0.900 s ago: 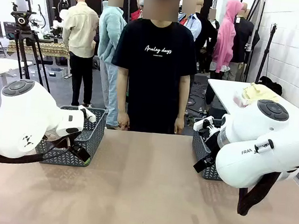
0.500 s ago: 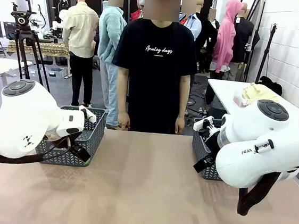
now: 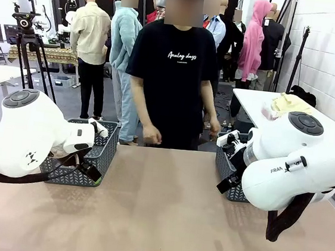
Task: Sort the tops and bottoms.
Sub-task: Lift clothes from the center of the table with your left hand.
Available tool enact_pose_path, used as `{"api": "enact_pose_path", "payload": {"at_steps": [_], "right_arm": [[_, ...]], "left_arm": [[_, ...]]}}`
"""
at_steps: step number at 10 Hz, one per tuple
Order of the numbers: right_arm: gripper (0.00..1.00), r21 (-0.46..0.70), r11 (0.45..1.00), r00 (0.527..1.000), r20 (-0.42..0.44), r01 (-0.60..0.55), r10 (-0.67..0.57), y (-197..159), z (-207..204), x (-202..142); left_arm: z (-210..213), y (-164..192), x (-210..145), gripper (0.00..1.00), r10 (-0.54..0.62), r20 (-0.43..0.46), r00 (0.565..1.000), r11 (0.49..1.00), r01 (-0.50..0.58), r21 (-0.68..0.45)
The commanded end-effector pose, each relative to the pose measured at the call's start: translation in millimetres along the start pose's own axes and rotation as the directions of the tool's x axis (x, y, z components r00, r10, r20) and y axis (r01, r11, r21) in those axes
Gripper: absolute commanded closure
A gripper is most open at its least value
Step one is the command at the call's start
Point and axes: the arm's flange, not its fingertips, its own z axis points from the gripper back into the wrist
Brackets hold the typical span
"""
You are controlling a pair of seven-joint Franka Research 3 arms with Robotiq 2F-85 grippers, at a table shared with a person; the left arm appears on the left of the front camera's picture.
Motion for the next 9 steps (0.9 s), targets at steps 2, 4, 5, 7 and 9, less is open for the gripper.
{"api": "enact_pose_path", "payload": {"at_steps": [2, 4, 5, 7, 9], "right_arm": [[0.00, -0.001, 1.000, 1.000, 0.004, 0.000, 0.000, -0.3, 0.7, 0.6], [0.00, -0.001, 1.000, 1.000, 0.004, 0.000, 0.000, -0.3, 0.7, 0.6], [0.00, -0.001, 1.000, 1.000, 0.004, 0.000, 0.000, -0.3, 0.7, 0.6], [0.00, -0.001, 1.000, 1.000, 0.004, 0.000, 0.000, -0.3, 0.7, 0.6], [0.00, -0.001, 1.000, 1.000, 0.004, 0.000, 0.000, -0.3, 0.7, 0.6]], "left_arm": [[3.0, 1.8, 0.4, 0.00, 0.004, 0.007, 1.000, 1.000, -0.004, 0.002], [3.0, 1.8, 0.4, 0.00, 0.004, 0.007, 1.000, 1.000, -0.004, 0.002], [3.0, 1.8, 0.4, 0.00, 0.004, 0.007, 1.000, 1.000, -0.004, 0.002], [3.0, 1.8, 0.4, 0.00, 0.004, 0.007, 1.000, 1.000, -0.004, 0.002], [3.0, 1.8, 0.4, 0.00, 0.004, 0.007, 1.000, 1.000, -0.004, 0.002]]}}
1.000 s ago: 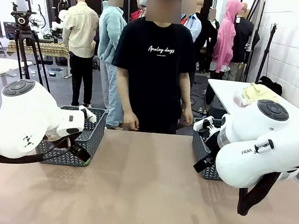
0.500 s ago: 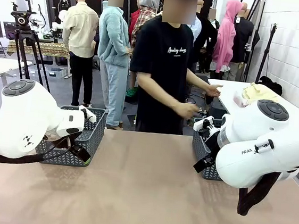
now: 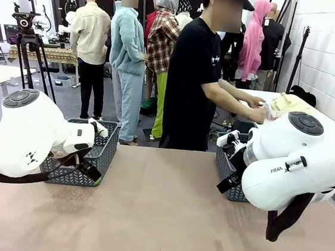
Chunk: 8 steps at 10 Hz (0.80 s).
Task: Sort the tops and bottoms.
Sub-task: Lift clothes from the center of the table with your left hand.
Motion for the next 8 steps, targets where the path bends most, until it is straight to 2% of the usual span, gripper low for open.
{"api": "enact_pose_path", "payload": {"at_steps": [1, 8], "right_arm": [[0.00, -0.001, 1.000, 1.000, 0.004, 0.000, 0.000, -0.3, 0.7, 0.6], [0.00, -0.001, 1.000, 1.000, 0.004, 0.000, 0.000, -0.3, 0.7, 0.6]], "left_arm": [[3.0, 1.7, 0.4, 0.00, 0.004, 0.007, 1.000, 1.000, -0.004, 0.002], [3.0, 1.7, 0.4, 0.00, 0.004, 0.007, 1.000, 1.000, -0.004, 0.002]]}}
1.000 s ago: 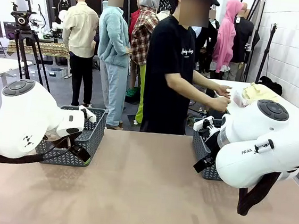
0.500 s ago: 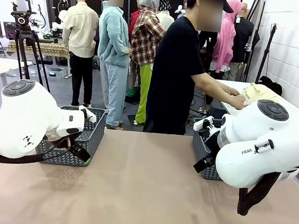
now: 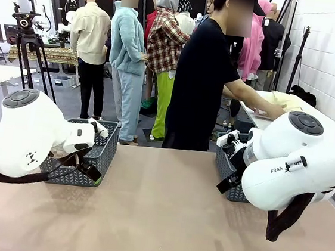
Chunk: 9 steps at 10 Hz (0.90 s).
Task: Sort the tops and bottoms.
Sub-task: Lift clothes from the center of the table with your left hand.
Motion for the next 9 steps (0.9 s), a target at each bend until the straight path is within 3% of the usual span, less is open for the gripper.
{"api": "enact_pose_path", "payload": {"at_steps": [1, 9], "right_arm": [[0.00, -0.001, 1.000, 1.000, 0.004, 0.000, 0.000, -0.3, 0.7, 0.6], [0.00, -0.001, 1.000, 1.000, 0.004, 0.000, 0.000, -0.3, 0.7, 0.6]], "left_arm": [[3.0, 1.8, 0.4, 0.00, 0.004, 0.007, 1.000, 1.000, -0.004, 0.002], [3.0, 1.8, 0.4, 0.00, 0.004, 0.007, 1.000, 1.000, -0.004, 0.002]]}}
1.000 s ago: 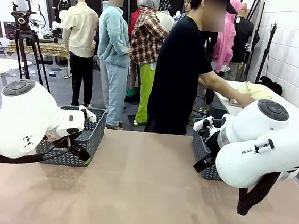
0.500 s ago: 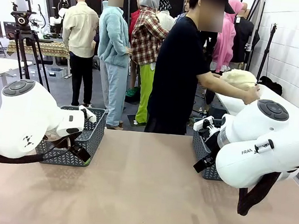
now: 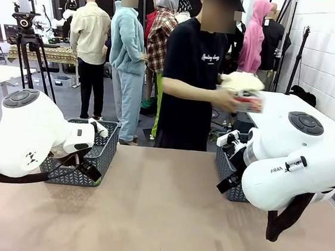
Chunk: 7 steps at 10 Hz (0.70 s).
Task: Sort the tops and bottoms.
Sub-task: Lift clothes from the center of the table with your left hand.
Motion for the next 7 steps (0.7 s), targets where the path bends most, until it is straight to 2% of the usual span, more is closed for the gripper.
{"api": "enact_pose_path", "payload": {"at_steps": [1, 2, 4, 5, 6, 7], "right_arm": [[0.00, 0.000, 1.000, 1.000, 0.000, 0.000, 0.000, 0, 0, 0], [0.00, -0.002, 1.000, 1.000, 0.015, 0.017, -0.017, 3, 18, -2], [0.00, -0.012, 0.999, 0.991, 0.126, 0.050, -0.049, 6, 88, -4], [0.00, -0.013, 0.999, 0.985, 0.166, 0.051, -0.048, 3, 115, -3], [0.00, -0.007, 0.998, 0.981, 0.185, 0.055, -0.053, 2, 140, -5], [0.00, -0.018, 0.998, 0.979, 0.194, 0.061, -0.057, 0, 165, -8]], "left_arm": [[3, 2, 0, 0.00, 0.004, 0.007, 1.000, 1.000, -0.004, 0.002], [0, 0, 0, 0.00, 0.000, 0.000, 1.000, 1.000, 0.000, 0.000], [55, -14, 1, 0.00, -0.008, 0.029, 1.000, 1.000, 0.007, 0.019], [76, -18, 0, 0.00, -0.040, 0.031, 0.999, 0.999, 0.041, -0.008], [101, -22, 0, 0.00, -0.061, 0.046, 0.997, 0.997, 0.064, -0.047], [133, -21, 0, 0.00, -0.064, 0.051, 0.997, 0.997, 0.066, -0.032]]}}
